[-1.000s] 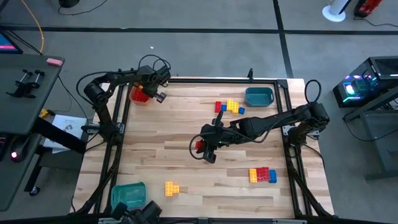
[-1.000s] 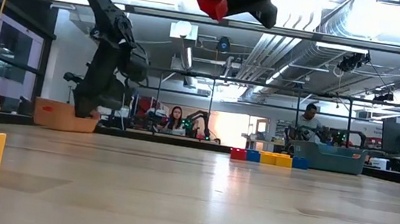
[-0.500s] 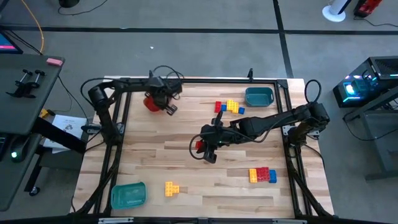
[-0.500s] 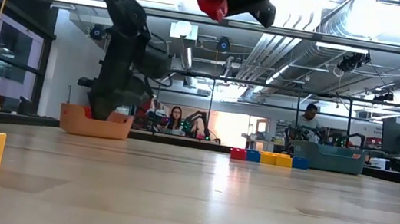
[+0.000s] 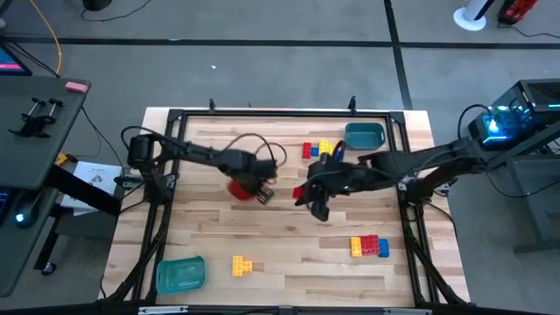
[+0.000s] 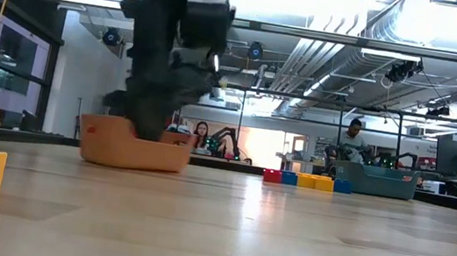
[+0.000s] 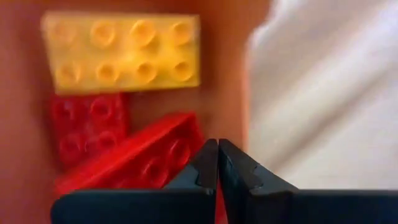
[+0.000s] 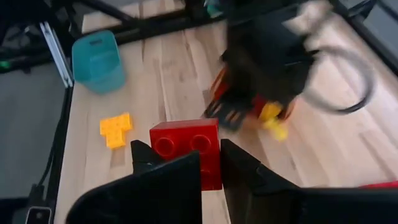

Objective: Sort blocks
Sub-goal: Put the red game piece into the orange bin

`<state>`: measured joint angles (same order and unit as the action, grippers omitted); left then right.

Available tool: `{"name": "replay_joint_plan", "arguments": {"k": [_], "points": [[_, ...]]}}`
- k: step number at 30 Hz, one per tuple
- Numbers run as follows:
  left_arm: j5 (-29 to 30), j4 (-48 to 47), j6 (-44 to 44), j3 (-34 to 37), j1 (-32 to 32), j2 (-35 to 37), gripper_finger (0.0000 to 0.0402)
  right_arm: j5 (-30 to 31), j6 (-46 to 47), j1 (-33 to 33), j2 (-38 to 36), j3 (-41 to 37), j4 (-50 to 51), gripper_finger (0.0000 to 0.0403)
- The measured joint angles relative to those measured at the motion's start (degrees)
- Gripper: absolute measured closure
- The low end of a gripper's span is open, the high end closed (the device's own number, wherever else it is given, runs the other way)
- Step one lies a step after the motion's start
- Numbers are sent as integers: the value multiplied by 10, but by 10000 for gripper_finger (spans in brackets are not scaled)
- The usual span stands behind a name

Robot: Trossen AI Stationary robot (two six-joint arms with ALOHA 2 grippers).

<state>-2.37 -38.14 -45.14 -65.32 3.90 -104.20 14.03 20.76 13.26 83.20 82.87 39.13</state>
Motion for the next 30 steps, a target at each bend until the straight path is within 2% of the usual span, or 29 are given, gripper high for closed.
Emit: {"name": "replay_joint_plan", "arguments": {"k": [6, 11, 14, 17, 19, 23, 27, 30], "points": [[-19, 178, -79, -8, -35, 0, 401, 19, -13, -8, -29, -1, 5, 403], [-23, 113, -15, -63, -17, 37, 401, -8, -12, -16, -26, -2, 10, 403], [22, 45, 34, -78, -3, 93, 401, -28, -13, -16, -13, -7, 8, 403], [109, -17, 77, -78, 6, 163, 401, -61, -13, -16, 7, -34, -13, 403], [160, -59, 103, -78, 10, 207, 401, -77, -11, -16, 22, -59, -44, 403], [216, -123, 113, -73, 8, 274, 401, -99, 11, -20, 48, -106, -144, 403], [249, -93, 96, -18, -9, 353, 401, -112, 40, -28, 76, -126, -211, 403], [251, -28, 83, 53, -29, 408, 401, -113, 54, -35, 94, -126, -236, 403]]}}
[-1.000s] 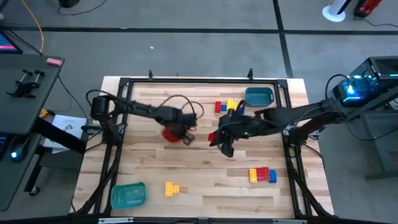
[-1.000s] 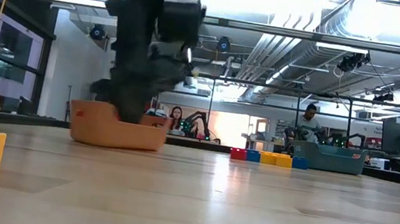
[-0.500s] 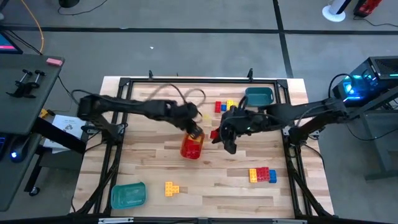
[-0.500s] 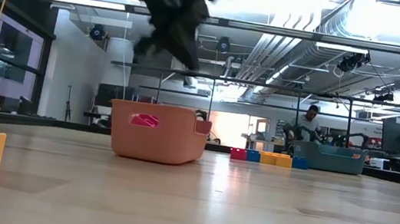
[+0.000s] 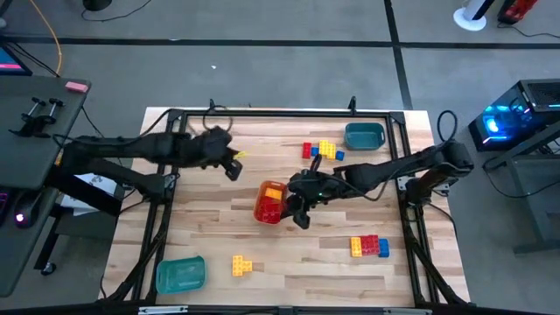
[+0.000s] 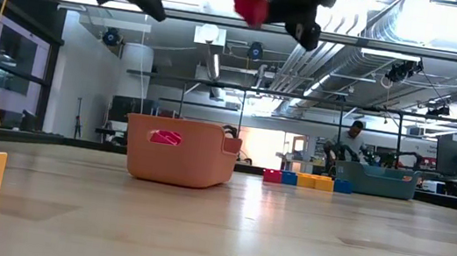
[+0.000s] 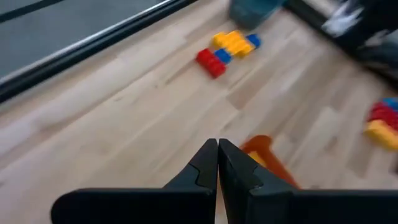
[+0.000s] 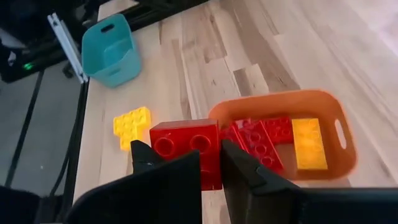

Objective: Sort blocks
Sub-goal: Put the red game piece into the orange bin

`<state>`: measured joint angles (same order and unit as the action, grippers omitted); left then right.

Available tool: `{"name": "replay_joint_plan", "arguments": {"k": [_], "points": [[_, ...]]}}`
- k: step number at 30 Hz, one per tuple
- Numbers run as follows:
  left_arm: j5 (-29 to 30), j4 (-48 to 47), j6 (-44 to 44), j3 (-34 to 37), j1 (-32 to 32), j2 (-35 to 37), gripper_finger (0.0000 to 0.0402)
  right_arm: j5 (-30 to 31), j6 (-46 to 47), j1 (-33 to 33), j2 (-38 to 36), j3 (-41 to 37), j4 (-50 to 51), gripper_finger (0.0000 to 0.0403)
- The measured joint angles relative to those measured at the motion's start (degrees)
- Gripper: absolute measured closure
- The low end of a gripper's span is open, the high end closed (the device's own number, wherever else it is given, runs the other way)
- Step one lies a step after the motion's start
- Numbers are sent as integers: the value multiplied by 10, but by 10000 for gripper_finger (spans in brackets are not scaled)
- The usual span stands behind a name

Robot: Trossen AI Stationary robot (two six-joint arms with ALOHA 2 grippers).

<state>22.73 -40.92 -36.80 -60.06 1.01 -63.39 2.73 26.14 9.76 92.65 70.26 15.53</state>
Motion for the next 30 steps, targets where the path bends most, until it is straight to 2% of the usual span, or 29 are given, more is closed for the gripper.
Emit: {"name": "replay_joint_plan", "arguments": {"k": [5, 8, 12, 20, 24, 30], "points": [[-11, 134, -5, 120, -30, 75, 401, 0, 28, -21, 18, 0, -39, 403], [-20, 192, -5, 168, -34, 103, 401, 0, 36, -34, 29, 0, -43, 403], [-55, 221, 25, 189, -26, 114, 401, -3, 36, -42, 52, 0, -45, 403], [-122, 268, 124, 189, 0, 105, 401, -16, 37, -40, 99, 0, -105, 399], [-152, 282, 144, 189, 15, 97, 401, -1, 34, -39, 116, 5, -101, 369], [-166, 285, 145, 189, 24, 78, 401, 16, 6, -39, 121, 10, -78, 282]]}}
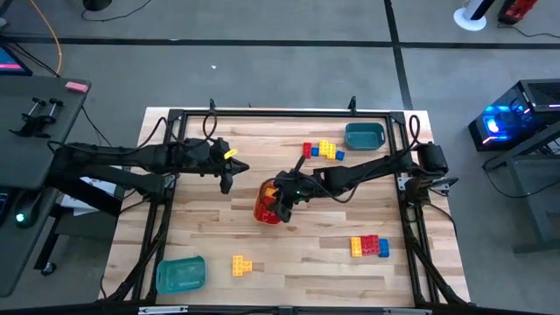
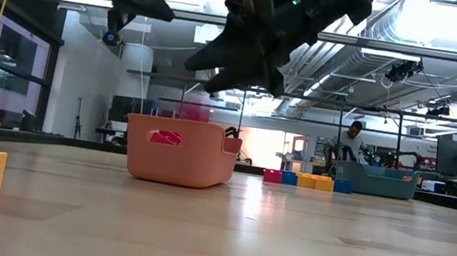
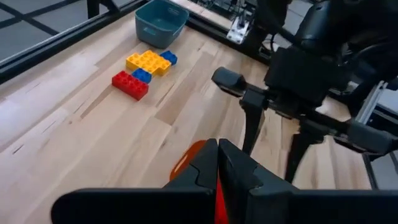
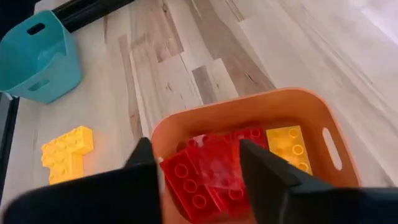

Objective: Sort blocks
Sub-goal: Put the red game piece into the orange bin, then put the yellow game piece into the green bin

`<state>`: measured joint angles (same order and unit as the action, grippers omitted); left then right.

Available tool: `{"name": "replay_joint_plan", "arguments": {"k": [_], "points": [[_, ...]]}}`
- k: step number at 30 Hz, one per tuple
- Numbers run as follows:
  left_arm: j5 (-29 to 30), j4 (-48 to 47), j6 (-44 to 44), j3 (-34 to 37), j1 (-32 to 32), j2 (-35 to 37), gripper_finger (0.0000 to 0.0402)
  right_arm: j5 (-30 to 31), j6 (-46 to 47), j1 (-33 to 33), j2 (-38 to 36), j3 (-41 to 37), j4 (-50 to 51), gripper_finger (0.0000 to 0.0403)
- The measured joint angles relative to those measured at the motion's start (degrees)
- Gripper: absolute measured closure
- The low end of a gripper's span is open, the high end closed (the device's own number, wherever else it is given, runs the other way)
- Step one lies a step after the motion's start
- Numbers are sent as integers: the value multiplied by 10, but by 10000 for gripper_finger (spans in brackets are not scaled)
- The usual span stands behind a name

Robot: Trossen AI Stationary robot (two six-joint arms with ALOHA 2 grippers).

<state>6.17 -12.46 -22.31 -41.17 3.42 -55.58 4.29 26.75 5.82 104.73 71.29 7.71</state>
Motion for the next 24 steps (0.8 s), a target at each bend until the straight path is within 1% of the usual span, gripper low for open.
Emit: {"name": "replay_joint_plan", "arguments": {"k": [3, 5, 7, 10, 12, 14, 16, 18, 22, 24], "points": [[-1, 13, -1, 0, 0, -12, 401, -2, -12, -2, 0, 0, 2, 239], [-1, 29, 0, 0, 0, -23, 401, -33, -34, -7, -2, 12, 19, 218], [-4, 44, 6, -7, 0, -45, 401, -66, -46, -14, -9, 40, 64, 208], [-33, 43, 56, -35, 3, -97, 401, -72, -80, -27, -34, 94, 169, 206], [-52, 28, 88, -67, 7, -139, 401, -47, -117, -32, -52, 129, 247, 211], [-57, 6, 129, -101, 8, -183, 401, -13, -148, -34, -74, 162, 327, 219], [-57, -12, 172, -132, 11, -221, 401, 20, -164, -36, -99, 190, 395, 227], [-57, -21, 194, -163, 15, -255, 401, 48, -165, -36, -126, 209, 449, 236], [-61, -70, 225, -219, 19, -312, 397, 69, -130, -34, -180, 212, 504, 247], [-84, -93, 240, -244, 20, -340, 385, 71, -103, -31, -210, 204, 515, 250]]}}
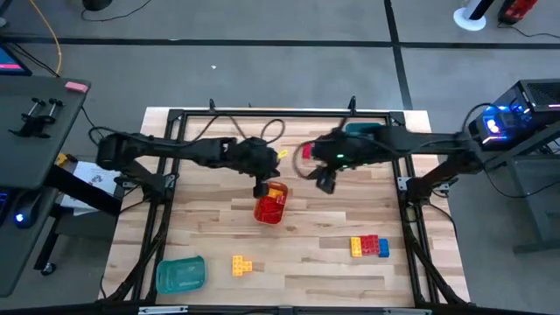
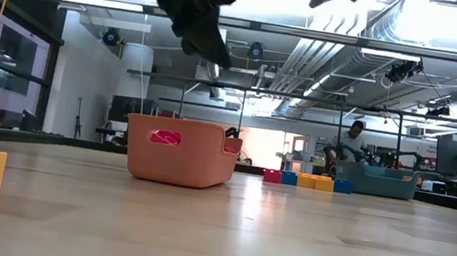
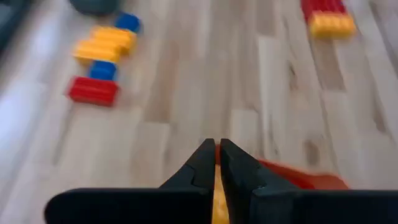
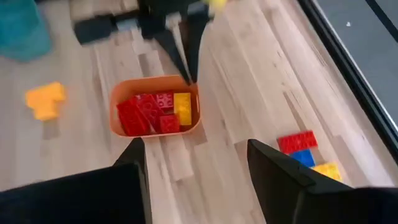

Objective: Sort blocks
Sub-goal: Put the yellow game piece into the green bin

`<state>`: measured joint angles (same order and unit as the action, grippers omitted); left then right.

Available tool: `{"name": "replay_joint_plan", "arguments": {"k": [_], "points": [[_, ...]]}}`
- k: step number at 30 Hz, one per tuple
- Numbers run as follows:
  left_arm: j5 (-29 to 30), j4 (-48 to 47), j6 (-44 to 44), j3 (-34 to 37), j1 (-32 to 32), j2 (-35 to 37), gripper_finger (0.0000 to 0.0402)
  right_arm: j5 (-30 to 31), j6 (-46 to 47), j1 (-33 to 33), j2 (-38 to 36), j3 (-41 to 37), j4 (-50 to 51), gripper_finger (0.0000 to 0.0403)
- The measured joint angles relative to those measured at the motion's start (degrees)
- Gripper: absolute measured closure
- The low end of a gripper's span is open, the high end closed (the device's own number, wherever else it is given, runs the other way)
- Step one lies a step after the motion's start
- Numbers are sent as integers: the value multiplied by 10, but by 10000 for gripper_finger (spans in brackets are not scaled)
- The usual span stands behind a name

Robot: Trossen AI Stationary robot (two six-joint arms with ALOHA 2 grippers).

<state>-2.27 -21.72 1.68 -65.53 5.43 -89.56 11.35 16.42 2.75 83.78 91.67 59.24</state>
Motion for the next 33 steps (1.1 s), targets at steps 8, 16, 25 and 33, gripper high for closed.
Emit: {"name": "replay_joint_plan", "arguments": {"k": [8, 16, 25, 33], "points": [[-62, -129, 35, -69, -2, -101, 274, 40, 68, 20, -81, -67, 8, 251], [-64, -128, 105, -65, -15, -137, 168, 48, 61, 27, -93, -122, 6, 252], [-42, -97, 120, -45, -17, -162, 163, 46, 51, 27, -93, -167, -12, 252], [-20, -72, 103, -45, -15, -178, 177, 30, 50, 28, -93, -173, -42, 252]]}}
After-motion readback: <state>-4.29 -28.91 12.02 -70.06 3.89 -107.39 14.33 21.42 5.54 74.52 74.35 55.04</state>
